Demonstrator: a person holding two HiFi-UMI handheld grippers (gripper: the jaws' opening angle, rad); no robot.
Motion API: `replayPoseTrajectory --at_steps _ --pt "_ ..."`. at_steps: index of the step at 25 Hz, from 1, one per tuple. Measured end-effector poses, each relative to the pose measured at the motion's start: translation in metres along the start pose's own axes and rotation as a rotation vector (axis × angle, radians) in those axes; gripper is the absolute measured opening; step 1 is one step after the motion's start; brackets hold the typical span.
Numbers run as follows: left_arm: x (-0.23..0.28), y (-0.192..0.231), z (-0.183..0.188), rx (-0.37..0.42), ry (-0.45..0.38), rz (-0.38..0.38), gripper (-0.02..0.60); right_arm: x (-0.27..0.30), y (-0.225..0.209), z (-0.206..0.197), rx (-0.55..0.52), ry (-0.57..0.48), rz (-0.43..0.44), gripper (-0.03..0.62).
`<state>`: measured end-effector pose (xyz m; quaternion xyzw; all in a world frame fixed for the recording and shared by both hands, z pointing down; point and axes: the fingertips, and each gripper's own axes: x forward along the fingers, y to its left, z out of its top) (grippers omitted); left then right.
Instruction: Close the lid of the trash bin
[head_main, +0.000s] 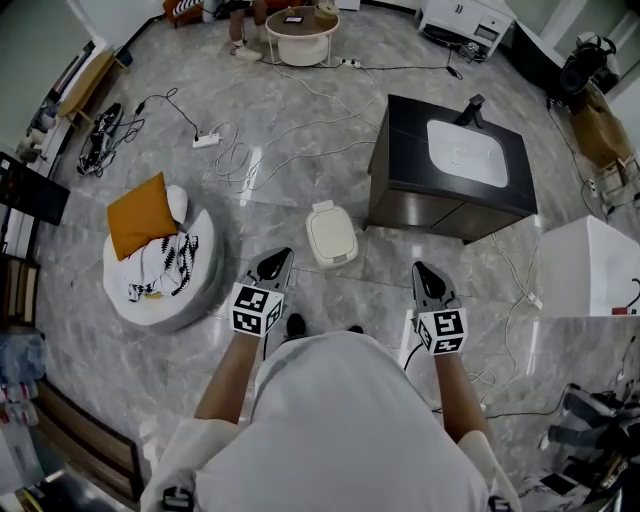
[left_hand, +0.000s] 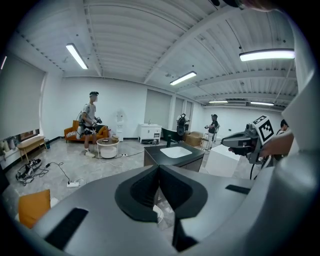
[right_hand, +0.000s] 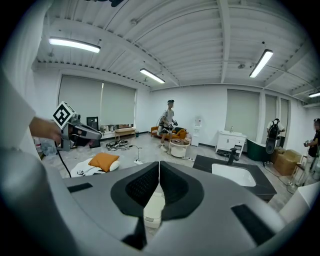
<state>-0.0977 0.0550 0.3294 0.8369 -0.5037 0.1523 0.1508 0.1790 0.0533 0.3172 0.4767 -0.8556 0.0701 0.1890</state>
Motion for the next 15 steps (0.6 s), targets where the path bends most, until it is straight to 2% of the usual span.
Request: replayPoseTrajectory --at_steps 15 --pt "0.0011 0.0032 -0.0046 -0.019 0.004 0.0 0.018 0.0025 0.0059 0.0002 -0.001 0.0 0.005 0.034"
